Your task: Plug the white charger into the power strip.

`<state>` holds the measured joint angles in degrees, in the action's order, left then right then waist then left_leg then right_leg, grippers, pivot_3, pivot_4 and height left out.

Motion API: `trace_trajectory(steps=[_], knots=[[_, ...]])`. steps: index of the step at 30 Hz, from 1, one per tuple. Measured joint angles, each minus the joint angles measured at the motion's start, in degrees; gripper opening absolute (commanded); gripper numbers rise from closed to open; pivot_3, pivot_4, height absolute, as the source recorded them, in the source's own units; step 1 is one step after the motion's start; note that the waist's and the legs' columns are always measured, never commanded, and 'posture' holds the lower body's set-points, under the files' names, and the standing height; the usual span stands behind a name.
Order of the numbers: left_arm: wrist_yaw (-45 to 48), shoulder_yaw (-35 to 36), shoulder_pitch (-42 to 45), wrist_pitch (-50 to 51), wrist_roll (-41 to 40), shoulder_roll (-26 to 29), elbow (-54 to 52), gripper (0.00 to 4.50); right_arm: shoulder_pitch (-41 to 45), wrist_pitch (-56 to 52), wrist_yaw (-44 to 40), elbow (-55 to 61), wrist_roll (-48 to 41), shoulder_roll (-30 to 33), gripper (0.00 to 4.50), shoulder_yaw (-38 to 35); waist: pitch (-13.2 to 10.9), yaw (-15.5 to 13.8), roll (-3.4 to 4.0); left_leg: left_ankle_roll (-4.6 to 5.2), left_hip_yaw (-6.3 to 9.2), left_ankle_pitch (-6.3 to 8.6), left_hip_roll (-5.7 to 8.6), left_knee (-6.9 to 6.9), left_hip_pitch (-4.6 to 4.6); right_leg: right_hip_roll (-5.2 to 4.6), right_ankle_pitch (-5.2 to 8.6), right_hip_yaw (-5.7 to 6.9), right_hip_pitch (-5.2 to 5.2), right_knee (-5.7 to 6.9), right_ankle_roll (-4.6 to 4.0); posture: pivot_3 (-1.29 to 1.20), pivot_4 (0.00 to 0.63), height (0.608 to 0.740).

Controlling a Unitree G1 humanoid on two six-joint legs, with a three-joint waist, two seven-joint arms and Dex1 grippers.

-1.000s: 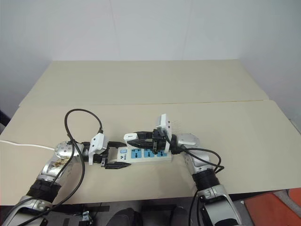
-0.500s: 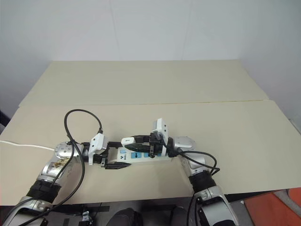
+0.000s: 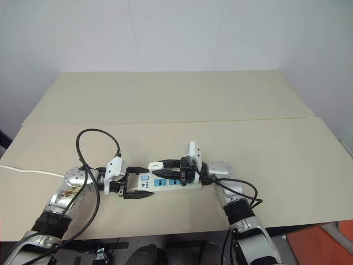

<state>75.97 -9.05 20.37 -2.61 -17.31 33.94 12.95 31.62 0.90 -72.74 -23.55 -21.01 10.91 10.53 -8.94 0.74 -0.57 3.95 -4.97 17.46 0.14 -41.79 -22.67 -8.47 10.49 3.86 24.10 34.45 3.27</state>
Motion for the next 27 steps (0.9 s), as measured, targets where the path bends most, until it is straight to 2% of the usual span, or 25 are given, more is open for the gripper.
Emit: trace_trajectory(steps=[17, 27], knots=[[0.0, -0.3, 0.1, 0.0, 0.0, -0.3, 0.1, 3.27, 1.2, 4.8, -3.6, -3.7, 0.0, 2.4, 1.10, 0.7, 0.0, -0.1, 0.02, 0.00, 0.01, 0.00, -0.01, 0.00, 0.05, -0.01, 0.00, 0.00, -0.05, -0.01, 0.00, 0.00, 0.150, 0.740], [0.0, -0.2, 0.1, 0.3, 0.0, -0.3, 0.2, 3.27, 5.3, 8.0, -5.4, -7.6, 2.2, 3.3, 1.10, 3.0, 0.0, 0.0, 0.02, 0.00, 0.01, 0.00, -0.03, 0.00, 0.07, -0.01, 0.01, -0.02, -0.04, 0.04, -0.01, 0.00, 0.150, 0.740]])
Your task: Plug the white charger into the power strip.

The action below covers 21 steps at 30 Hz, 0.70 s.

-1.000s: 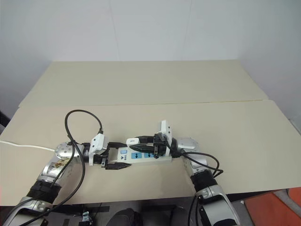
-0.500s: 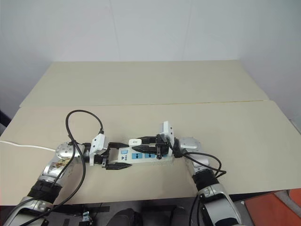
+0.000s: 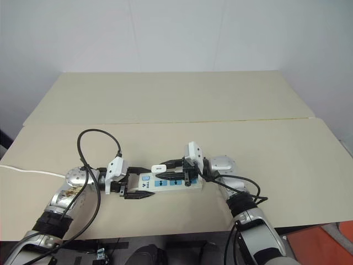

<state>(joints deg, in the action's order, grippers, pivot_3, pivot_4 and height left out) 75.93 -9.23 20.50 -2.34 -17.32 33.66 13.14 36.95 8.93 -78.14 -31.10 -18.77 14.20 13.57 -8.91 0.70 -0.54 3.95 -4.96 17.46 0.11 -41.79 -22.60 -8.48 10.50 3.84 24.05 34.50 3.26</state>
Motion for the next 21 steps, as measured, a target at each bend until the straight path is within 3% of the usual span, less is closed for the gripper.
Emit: trace_trajectory(steps=[11, 19, 21], knots=[[-0.3, 0.1, -0.1, 0.1, 0.2, 0.0, 0.1, 3.27, 1.9, 3.2, -1.2, -3.1, 0.7, 0.3, 1.10, 1.2, 0.0, 0.1, 0.01, -0.02, 0.00, -0.01, -0.05, 0.02, 0.28, 0.00, 0.03, -0.03, -0.07, 0.08, -0.06, 0.00, 0.150, 0.740], [-0.5, 0.0, -0.1, 0.2, 0.2, -0.3, 0.1, 3.27, 2.1, -2.2, -0.6, -0.7, 0.7, 1.1, 1.10, 1.4, 0.0, 0.0, 0.01, -0.02, 0.00, 0.00, -0.05, 0.02, 0.30, -0.05, 0.03, -0.04, -0.01, 0.10, -0.07, 0.00, 0.150, 0.740], [-0.5, 0.0, -0.1, 0.2, 0.2, -0.4, 0.1, 3.27, 2.0, -4.5, -0.2, 0.7, 0.7, 1.6, 1.82, 1.4, 0.0, -0.1, 0.01, -0.02, 0.01, 0.00, -0.05, 0.02, 0.28, -0.07, 0.03, -0.04, 0.01, 0.10, -0.07, 0.00, 0.150, 0.740]])
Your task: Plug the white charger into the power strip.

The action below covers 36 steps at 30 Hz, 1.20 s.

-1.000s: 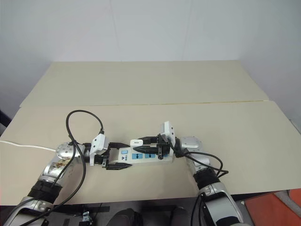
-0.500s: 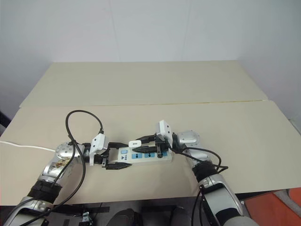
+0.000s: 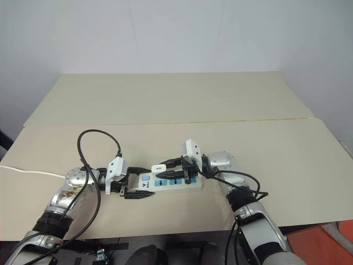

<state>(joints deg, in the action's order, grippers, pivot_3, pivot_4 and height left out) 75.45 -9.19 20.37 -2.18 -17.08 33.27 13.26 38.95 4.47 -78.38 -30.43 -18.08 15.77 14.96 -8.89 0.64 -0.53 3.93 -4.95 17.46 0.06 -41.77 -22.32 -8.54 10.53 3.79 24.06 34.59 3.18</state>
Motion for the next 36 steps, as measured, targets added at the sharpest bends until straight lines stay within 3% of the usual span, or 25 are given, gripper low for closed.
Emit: trace_trajectory(steps=[8, 20, 28, 29, 31, 36], knots=[[0.5, 0.2, -0.1, -0.2, -0.1, 0.0, 0.0, 3.27, -3.1, -3.2, 2.0, 3.2, 0.3, 3.7, 4.47, -4.5, 0.0, -0.1, -0.01, 0.00, -0.02, 0.01, 0.00, 0.10, -0.12, -0.01, 0.03, 0.02, -0.01, -0.02, -0.06, 0.00, 0.150, 0.740], [0.8, 0.3, 0.0, -0.5, -0.1, -0.2, 0.0, 3.27, -5.9, -4.1, 0.9, 11.2, -3.2, 4.6, 4.47, -6.8, 0.0, -0.1, -0.01, 0.01, -0.03, 0.01, 0.01, 0.11, -0.24, -0.01, 0.03, 0.04, 0.07, -0.05, -0.05, 0.00, 0.150, 0.740], [0.2, 0.3, 0.5, 2.2, -0.3, -0.8, -0.2, 3.27, -6.7, -5.9, 4.8, 18.5, -3.6, 7.5, 4.47, -9.6, 0.0, -0.3, -0.01, 0.01, -0.03, 0.01, 0.01, 0.11, -0.24, -0.01, 0.03, 0.04, 0.07, -0.05, -0.05, 0.00, 0.150, 0.740], [0.1, 0.3, 0.7, 2.6, -0.4, -1.0, -0.2, 4.00, -7.1, -5.9, 5.2, 19.2, -3.6, 7.8, 4.50, -10.0, 0.0, -0.4, -0.01, 0.01, -0.03, 0.01, 0.01, 0.11, -0.24, -0.01, 0.04, 0.04, 0.07, -0.05, -0.05, 0.00, 0.150, 0.740], [-0.3, 0.2, 1.0, 3.7, -0.2, -1.5, -0.2, 4.48, -8.2, -5.9, 5.7, 20.2, -3.8, 8.1, 4.50, -10.5, 0.0, -0.3, -0.01, 0.01, -0.04, 0.01, 0.01, 0.11, -0.26, 0.00, 0.04, 0.04, 0.09, -0.04, -0.05, 0.00, 0.150, 0.740], [-0.2, 0.7, 1.3, 3.2, -1.5, -3.7, -0.4, 4.48, -11.1, -6.0, 6.8, 22.5, -3.8, 9.2, 4.50, -11.2, 0.0, -0.1, -0.02, 0.02, -0.04, 0.01, 0.00, 0.11, -0.36, 0.01, 0.04, 0.04, 0.16, -0.05, -0.05, 0.00, 0.150, 0.740]])
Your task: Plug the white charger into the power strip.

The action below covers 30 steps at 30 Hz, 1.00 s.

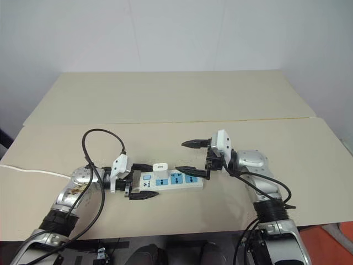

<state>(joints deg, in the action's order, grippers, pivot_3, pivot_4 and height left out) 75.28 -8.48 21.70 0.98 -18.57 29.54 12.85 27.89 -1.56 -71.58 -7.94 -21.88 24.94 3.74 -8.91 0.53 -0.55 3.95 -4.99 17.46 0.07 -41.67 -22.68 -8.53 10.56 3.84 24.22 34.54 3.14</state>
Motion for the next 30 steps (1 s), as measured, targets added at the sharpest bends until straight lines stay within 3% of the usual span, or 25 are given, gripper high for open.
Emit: trace_trajectory(steps=[6, 9, 12, 15, 23, 30], knots=[[2.9, 2.8, -0.9, 2.4, -6.2, 2.1, -7.4, 4.48, -3.1, -0.4, 1.7, 3.4, -1.0, 1.5, 4.50, -0.8, 0.0, 0.3, -0.02, 0.00, 0.01, 0.00, -0.04, 0.00, -0.07, 0.01, 0.00, 0.00, 0.07, -0.02, 0.00, 0.00, 0.150, 0.740], [6.7, 6.6, -3.6, 5.5, -10.6, 10.0, -13.5, 4.48, -5.2, -2.2, 2.0, 6.5, -2.4, 4.5, 4.50, -2.8, -0.1, 0.5, 0.02, -0.01, 0.01, 0.00, -0.11, 0.03, -0.08, 0.04, 0.03, 0.00, 0.12, -0.02, -0.05, 0.00, 0.150, 0.740], [9.9, 12.2, -5.5, 5.1, -10.7, 18.9, -14.3, 4.48, -8.2, -5.5, 0.8, 9.5, -3.9, 12.0, 4.50, -5.5, -0.2, 0.1, 0.16, -0.01, 0.02, 0.00, -0.11, 0.05, -0.07, 0.03, 0.06, 0.03, 0.09, -0.39, -0.07, 0.00, 0.150, 0.740], [12.6, 17.5, -6.3, 2.3, -10.8, 23.0, -11.4, 4.48, -9.9, -5.1, -2.7, 9.6, -4.3, 18.5, 4.50, -9.4, -0.2, -0.3, 0.20, 0.00, 0.03, 0.01, -0.12, 0.06, -0.07, 0.03, 0.06, 0.06, 0.06, -0.43, -0.07, 0.00, 0.150, 0.740], [15.5, 23.2, -8.8, -3.8, -10.1, 26.6, -0.6, 4.48, -10.8, 4.4, -9.8, -0.8, -1.1, 32.3, 4.50, -16.1, -0.3, 0.0, 0.20, 0.00, -0.06, 0.00, -0.11, 0.12, -0.07, 0.03, 0.06, 0.05, 0.11, -0.44, -0.07, 0.00, 0.150, 0.740], [14.3, 23.2, -10.7, -3.6, -10.0, 26.4, -2.0, 4.48, -12.6, 6.3, -11.1, -2.2, -0.8, 35.6, 4.50, -17.8, -0.3, 0.1, 0.19, -0.01, -0.06, 0.00, -0.18, 0.11, -0.07, 0.03, 0.05, 0.05, 0.09, -0.42, -0.07, 0.00, 0.150, 0.740]])
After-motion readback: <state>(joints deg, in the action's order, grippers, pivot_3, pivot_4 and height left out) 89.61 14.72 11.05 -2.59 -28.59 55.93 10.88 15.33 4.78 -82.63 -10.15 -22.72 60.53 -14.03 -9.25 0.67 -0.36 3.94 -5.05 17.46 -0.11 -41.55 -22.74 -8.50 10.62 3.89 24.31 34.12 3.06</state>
